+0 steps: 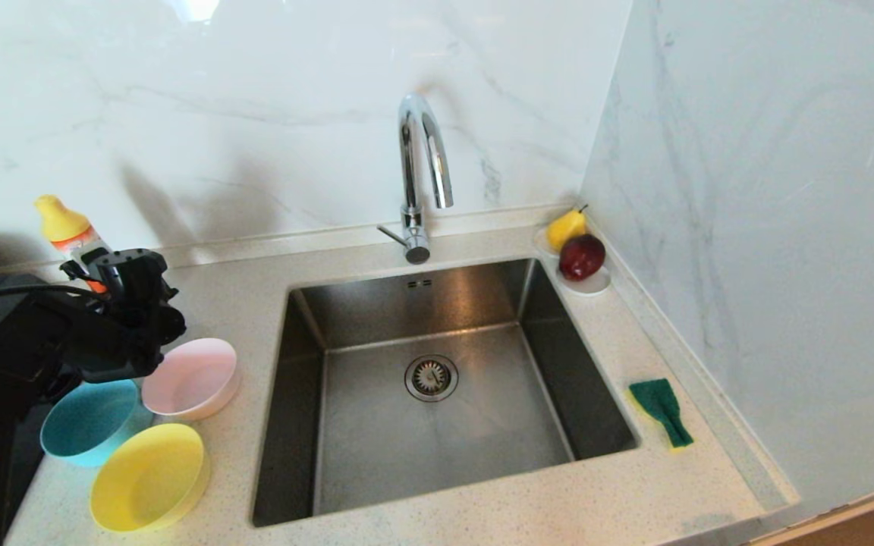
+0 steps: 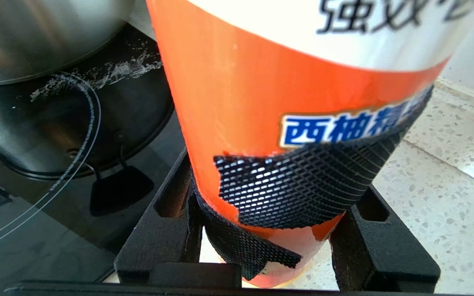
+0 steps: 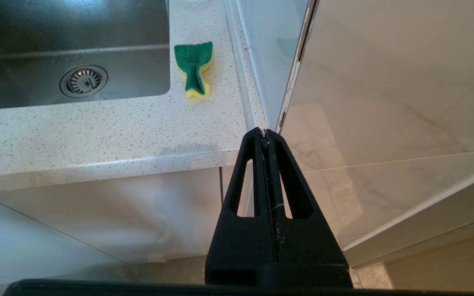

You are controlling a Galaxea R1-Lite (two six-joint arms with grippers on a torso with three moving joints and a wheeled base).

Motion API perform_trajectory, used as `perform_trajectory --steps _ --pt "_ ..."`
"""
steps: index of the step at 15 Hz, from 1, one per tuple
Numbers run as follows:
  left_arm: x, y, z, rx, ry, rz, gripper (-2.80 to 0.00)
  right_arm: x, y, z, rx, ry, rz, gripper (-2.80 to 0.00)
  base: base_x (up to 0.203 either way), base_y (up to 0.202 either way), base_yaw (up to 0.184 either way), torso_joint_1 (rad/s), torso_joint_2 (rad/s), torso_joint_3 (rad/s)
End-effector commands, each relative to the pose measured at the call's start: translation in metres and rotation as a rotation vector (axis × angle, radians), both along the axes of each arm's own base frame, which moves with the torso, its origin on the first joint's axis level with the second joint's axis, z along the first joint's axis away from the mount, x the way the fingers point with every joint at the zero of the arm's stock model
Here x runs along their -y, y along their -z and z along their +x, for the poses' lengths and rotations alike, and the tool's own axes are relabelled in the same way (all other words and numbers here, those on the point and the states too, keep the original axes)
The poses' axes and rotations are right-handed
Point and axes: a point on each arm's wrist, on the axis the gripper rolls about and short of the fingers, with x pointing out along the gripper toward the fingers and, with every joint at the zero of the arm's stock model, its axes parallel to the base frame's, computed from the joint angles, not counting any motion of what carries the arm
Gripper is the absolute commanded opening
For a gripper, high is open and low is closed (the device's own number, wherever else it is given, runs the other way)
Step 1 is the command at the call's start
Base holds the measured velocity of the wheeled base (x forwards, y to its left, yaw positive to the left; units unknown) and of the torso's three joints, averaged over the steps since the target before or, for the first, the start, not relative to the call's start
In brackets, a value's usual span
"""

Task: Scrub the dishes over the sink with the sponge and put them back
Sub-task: Place the dish soap on the table

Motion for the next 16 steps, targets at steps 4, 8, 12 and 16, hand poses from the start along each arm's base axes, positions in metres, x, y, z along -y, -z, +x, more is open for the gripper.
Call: perform_trajectory --steps 4,8,12,16 --pt "-0.001 -0.010 0.007 0.042 -0.009 0.018 -2.80 0.000 0.000 0.000 0.001 -0.001 0.000 -2.80 0.000 0.000 0.000 0.000 0.00 0.000" --pt "-0.002 -0.002 0.010 0.032 -0.014 0.016 -2.80 0.000 0.000 0.000 0.001 -0.001 0.000 -2.80 0.000 0.000 0.000 0.000 0.00 0.000" --pt "-0.002 0.006 0.012 0.022 -0.015 0.010 -2.80 0.000 0.000 0.000 0.001 -0.001 0.000 -2.80 0.000 0.000 0.000 0.000 0.00 0.000" --pt "-0.003 0.001 0.011 0.029 -0.041 0.014 -2.80 0.000 0.000 0.000 0.001 -0.001 0.000 -2.80 0.000 0.000 0.000 0.000 0.00 0.000"
